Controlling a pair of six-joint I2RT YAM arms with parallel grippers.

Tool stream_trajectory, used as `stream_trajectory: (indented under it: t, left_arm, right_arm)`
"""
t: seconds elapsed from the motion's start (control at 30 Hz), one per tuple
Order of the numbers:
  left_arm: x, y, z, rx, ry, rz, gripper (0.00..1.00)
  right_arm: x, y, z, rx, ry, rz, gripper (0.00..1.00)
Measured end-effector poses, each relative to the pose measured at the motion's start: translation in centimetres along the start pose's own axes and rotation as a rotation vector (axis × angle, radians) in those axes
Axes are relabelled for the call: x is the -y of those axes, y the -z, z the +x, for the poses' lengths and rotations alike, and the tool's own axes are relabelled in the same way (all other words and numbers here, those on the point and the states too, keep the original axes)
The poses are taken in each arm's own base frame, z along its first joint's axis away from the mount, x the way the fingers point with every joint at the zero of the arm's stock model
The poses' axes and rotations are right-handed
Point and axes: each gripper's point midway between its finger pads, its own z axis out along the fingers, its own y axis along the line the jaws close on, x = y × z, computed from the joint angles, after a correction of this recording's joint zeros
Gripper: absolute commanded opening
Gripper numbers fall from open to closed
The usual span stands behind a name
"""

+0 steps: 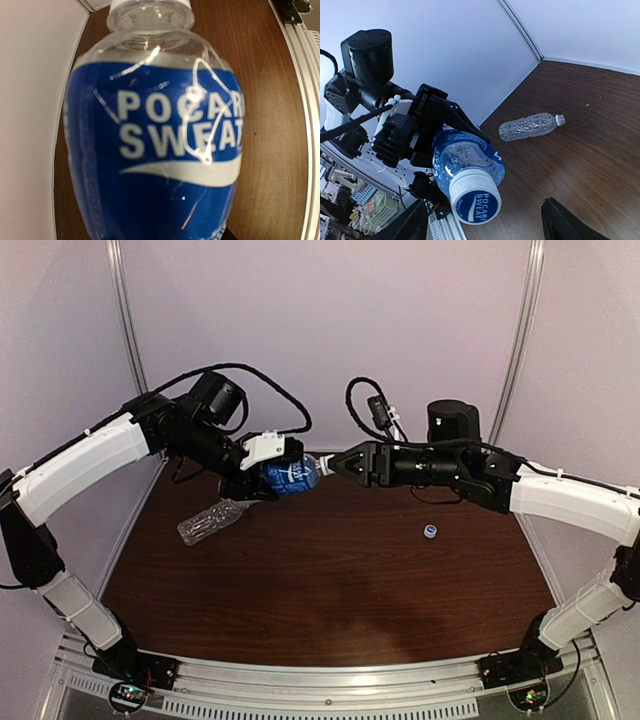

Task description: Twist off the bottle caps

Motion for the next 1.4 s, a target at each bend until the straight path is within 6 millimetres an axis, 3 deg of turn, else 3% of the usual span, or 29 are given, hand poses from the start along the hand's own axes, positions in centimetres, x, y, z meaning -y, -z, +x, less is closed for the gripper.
stream_trajectory:
  t: [0.2,0.43,0.57,0.67,0.77,1.0,1.4]
  left_arm:
    - [-0.4,0.0,0.0,-0.002,0.006,-0.021,0.43]
    - [-0.5,0.1,-0.2,0.004,0.005,-0.025,0.43]
    - [-0.6,0.4,-0.4,0.015,0.001,-0.033,0.43]
    - [-0.5,0.5,-0.4,0.017,0.000,-0.034,0.43]
    - [-0.3,0.5,-0.4,0.018,-0.003,-0.026,0.44]
    - [1.2,0.5,-0.2,0.036,-0.022,0.058,0.44]
    - [5.1,0.7,-1.4,0.129,-0.069,0.254,0.43]
  right_arm:
    - [-1.3,-0.8,0.0,-0.007,-0.094,-0.094,0.61]
    - [-1.5,-1.5,0.2,-0.017,-0.138,-0.133,0.37]
    - [-1.5,-1.4,0.0,-0.012,-0.140,-0.138,0.30]
    - [-1.5,-1.5,0.0,-0.012,-0.139,-0.137,0.09]
    - [-1.4,-1.5,0.2,-0.016,-0.112,-0.132,0.00]
    - [-2.1,-1.3,1.2,-0.085,0.094,-0.124,0.00]
    - [-5.3,1.3,3.9,-0.149,0.794,-0.132,0.00]
